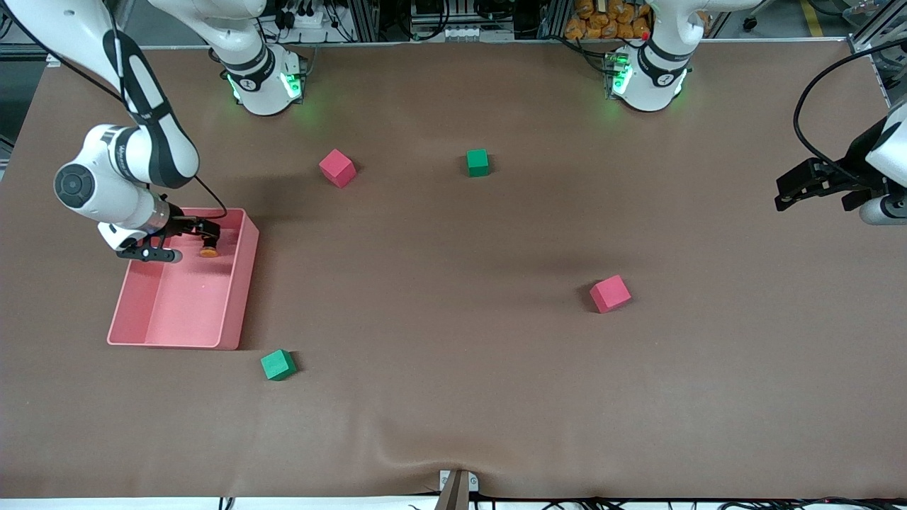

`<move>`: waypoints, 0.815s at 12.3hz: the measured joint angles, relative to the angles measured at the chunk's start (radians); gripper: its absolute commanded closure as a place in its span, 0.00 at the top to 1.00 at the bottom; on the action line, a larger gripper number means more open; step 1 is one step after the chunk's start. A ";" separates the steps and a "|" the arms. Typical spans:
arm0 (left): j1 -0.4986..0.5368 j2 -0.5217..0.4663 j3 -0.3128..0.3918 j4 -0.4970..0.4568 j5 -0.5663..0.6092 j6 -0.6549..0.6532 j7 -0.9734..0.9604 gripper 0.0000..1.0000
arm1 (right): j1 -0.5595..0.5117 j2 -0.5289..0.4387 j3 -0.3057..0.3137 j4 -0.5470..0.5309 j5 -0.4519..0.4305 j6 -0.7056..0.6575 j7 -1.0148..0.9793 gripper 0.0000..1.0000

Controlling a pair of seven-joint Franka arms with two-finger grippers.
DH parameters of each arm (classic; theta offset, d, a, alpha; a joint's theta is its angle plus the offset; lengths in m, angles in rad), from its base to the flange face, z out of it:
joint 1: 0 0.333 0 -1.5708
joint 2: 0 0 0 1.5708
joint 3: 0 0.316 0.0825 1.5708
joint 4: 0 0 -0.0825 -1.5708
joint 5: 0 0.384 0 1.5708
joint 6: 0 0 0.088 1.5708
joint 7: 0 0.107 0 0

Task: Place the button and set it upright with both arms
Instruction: 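Close the right gripper around the yellow-capped button in the tray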

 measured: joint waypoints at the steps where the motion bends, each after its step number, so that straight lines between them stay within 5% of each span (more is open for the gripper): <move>1: 0.000 0.000 0.000 0.000 0.000 0.000 0.001 1.00 | 0.000 0.019 0.001 0.000 0.000 0.017 0.000 1.00; 10: 0.001 0.000 0.000 0.000 0.000 0.000 0.002 1.00 | 0.022 0.088 0.012 0.000 0.000 0.146 -0.003 1.00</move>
